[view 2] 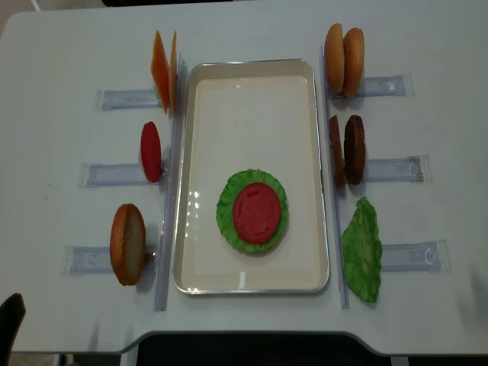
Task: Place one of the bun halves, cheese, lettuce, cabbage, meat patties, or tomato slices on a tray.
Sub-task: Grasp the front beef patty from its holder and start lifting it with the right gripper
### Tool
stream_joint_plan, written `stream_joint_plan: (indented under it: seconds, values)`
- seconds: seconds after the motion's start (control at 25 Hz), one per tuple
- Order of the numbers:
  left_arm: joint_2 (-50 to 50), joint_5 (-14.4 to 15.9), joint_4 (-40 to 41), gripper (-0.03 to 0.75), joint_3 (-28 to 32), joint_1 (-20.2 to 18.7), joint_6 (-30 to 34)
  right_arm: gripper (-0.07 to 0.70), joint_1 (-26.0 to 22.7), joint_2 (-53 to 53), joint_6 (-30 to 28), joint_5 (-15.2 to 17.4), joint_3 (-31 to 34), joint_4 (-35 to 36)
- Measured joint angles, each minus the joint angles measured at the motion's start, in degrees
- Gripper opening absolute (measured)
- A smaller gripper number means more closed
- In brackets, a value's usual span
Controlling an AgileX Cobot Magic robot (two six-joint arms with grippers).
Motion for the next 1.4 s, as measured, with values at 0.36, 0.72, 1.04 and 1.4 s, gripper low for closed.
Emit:
stream_joint_plan:
  seconds: [0.36,0.72,1.04,1.4]
  values:
    - [0.0,0.0,0.0,0.471,0.0,0.0,0.0,0.454,0.0,21.36,-5.09,0.09,-13.82,0.84]
    - [0.0,0.0,0.0,0.471,0.0,0.0,0.0,0.45,0.0,31.78,-7.72,-2.86,-22.97,0.84]
    - [0.0,0.0,0.0,0.471,0.0,0.0,0.0,0.443,0.0,39.42,-7.72,-3.65,-27.31,0.84]
    - [0.0,0.0,0.0,0.471,0.0,0.0,0.0,0.443,0.0,41.78,-10.33,-4.34,-28.47,-0.14]
